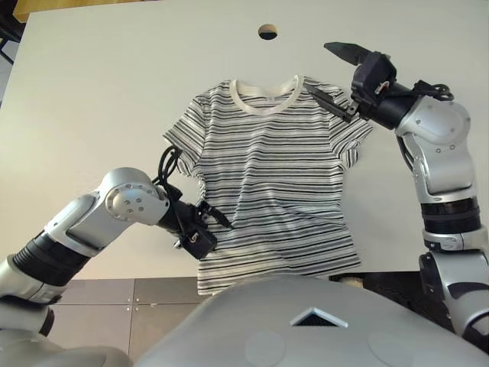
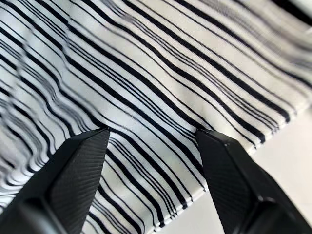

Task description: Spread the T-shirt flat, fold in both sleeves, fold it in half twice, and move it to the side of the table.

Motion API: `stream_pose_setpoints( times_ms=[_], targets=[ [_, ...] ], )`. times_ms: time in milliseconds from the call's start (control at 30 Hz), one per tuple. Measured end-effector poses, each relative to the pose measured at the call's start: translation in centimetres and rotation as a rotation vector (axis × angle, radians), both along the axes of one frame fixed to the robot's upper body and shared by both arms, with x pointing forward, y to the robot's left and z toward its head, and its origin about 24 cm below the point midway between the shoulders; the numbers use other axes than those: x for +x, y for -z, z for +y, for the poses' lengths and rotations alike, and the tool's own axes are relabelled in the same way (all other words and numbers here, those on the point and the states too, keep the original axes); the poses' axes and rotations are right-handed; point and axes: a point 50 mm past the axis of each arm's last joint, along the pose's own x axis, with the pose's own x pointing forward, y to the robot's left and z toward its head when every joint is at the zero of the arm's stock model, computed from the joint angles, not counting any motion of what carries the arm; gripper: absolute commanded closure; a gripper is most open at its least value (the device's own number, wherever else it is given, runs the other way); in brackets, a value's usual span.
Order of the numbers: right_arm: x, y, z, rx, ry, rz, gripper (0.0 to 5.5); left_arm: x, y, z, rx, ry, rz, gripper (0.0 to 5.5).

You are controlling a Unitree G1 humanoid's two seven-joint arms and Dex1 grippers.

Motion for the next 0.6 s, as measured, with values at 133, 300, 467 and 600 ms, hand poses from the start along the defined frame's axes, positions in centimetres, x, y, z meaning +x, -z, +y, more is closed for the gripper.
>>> stream_pose_setpoints(
  times_ms=[133, 300, 467, 600],
  targets=[
    [0.0, -0.1, 0.0, 0.0, 0.0, -0.002, 2.4, -1.4, 0.5, -0.1, -0.003, -0.084, 0.143, 2.18],
    [0.0, -0.1, 0.0, 0.001, -0.002, -0.006, 2.4, -1.4, 0.7, 0.1, -0.005, -0.082, 0.142, 2.18],
    [0.3, 0.7, -0.2, -0.043, 0.001, 0.026, 2.4, 1.3, 0.2, 0.9, -0.034, -0.141, 0.049, 2.18],
    [1.6, 1.8, -0.1, -0.189, -0.059, 0.084, 2.4, 6.0, -3.5, 1.9, -0.132, -0.296, -0.108, 2.18]
  ],
)
